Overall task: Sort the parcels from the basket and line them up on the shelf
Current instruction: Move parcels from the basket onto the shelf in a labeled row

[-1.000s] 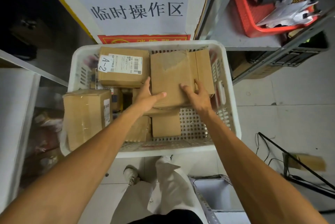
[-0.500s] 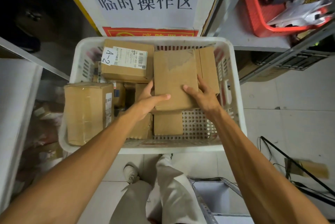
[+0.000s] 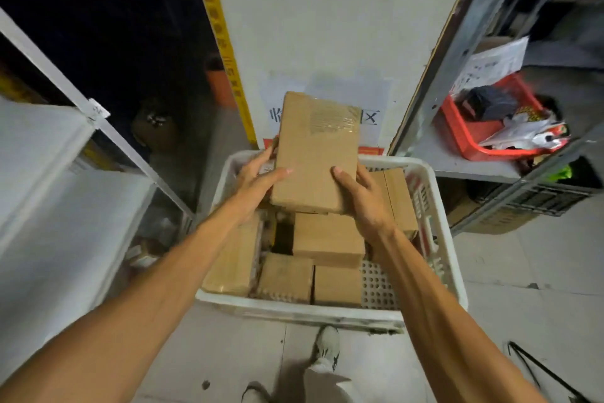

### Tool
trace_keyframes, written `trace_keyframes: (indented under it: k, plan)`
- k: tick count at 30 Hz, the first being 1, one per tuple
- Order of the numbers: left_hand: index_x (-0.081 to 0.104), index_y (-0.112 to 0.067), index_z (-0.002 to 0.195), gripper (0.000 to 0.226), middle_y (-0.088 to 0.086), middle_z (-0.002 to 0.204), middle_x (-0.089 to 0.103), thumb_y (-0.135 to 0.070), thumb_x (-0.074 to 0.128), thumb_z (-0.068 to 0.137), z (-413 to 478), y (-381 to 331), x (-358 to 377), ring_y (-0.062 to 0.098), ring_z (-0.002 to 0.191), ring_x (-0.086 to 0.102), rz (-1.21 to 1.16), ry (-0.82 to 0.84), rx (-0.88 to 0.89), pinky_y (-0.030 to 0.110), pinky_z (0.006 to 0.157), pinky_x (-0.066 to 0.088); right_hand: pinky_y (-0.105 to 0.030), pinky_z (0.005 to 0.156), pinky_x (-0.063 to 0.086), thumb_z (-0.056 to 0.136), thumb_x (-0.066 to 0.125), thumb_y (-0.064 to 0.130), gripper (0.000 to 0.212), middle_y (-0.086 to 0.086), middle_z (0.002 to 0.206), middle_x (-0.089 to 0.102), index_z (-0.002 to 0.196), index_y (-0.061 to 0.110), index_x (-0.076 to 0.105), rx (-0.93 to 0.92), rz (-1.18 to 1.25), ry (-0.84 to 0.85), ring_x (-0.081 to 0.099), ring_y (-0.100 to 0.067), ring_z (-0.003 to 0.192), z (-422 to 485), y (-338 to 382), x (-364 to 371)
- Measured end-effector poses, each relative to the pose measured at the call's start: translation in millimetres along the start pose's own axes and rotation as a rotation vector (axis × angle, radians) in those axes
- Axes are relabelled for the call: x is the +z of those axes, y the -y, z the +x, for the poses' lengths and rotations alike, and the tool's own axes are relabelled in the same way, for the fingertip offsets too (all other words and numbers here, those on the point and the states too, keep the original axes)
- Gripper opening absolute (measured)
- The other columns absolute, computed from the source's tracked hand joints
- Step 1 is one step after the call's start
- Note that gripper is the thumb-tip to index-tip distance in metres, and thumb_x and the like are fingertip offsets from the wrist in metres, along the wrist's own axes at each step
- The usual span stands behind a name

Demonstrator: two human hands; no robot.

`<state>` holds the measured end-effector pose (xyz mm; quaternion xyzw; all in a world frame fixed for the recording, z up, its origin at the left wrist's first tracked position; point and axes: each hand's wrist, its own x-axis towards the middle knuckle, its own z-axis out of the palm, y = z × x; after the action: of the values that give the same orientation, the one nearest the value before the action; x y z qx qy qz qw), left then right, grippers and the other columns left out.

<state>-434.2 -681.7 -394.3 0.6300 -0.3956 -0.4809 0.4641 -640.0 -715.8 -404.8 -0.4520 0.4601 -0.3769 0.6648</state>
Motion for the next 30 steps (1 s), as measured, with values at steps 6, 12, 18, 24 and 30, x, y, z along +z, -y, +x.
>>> trace_keyframes:
  k: [6, 12, 18, 24, 30]
  plan:
    - [0.031, -0.053, 0.136, 0.076, -0.009, 0.137, 0.045, -0.038, 0.073, 0.074, -33.2, -96.1, -77.1, 0.002, 0.119, 0.051, 0.067, 0.048, 0.307, 0.02, 0.09, 0.05, -0.054, 0.099, 0.049, 0.093, 0.062, 0.028, 0.041, -0.005, 0.122, 0.067, 0.133, 0.021, 0.055, -0.18, 0.038, 0.138, 0.063, -0.024, 0.111, -1.6, 85.8, 73.0]
    - [0.014, -0.053, 0.142, 0.097, -0.029, 0.13, 0.043, -0.046, 0.077, 0.067, -77.5, -150.5, -138.7, -0.01, 0.12, 0.044, 0.203, -0.013, 0.457, 0.021, 0.1, 0.04, -0.054, 0.098, 0.049, 0.091, 0.063, 0.041, 0.044, 0.001, 0.122, 0.066, 0.132, 0.028, 0.056, -0.334, -0.027, 0.218, 0.062, -0.025, 0.113, -15.4, 129.5, 143.0]
    - [0.022, -0.049, 0.145, 0.1, -0.011, 0.134, 0.045, -0.045, 0.082, 0.066, -111.7, -155.3, -184.3, -0.002, 0.121, 0.045, 0.205, -0.246, 0.562, 0.033, 0.101, 0.045, -0.022, 0.081, 0.052, 0.094, 0.061, 0.032, 0.039, 0.008, 0.118, 0.065, 0.133, 0.027, 0.055, -0.51, -0.114, 0.257, 0.062, -0.008, 0.103, -38.9, 149.7, 203.3]
    - [0.025, -0.048, 0.145, 0.099, 0.0, 0.14, 0.03, -0.034, 0.084, 0.067, -136.2, -150.5, -218.9, 0.014, 0.128, 0.035, 0.327, -0.399, 0.587, 0.034, 0.107, 0.038, -0.02, 0.079, 0.044, 0.082, 0.074, 0.039, 0.058, 0.007, 0.118, 0.058, 0.13, 0.019, 0.047, -0.511, -0.306, 0.153, 0.055, -0.015, 0.108, -56.2, 152.0, 265.5]
    - [0.029, -0.045, 0.144, 0.094, -0.004, 0.145, 0.021, -0.037, 0.074, 0.061, -154.7, -143.0, -232.5, 0.005, 0.126, 0.024, 0.509, -0.471, 0.631, 0.028, 0.104, 0.034, -0.05, 0.113, 0.027, 0.048, 0.066, 0.084, 0.142, -0.005, 0.157, 0.014, 0.151, 0.029, -0.015, -0.435, -0.587, 0.043, 0.023, -0.031, 0.141, -69.5, 140.8, 327.2]
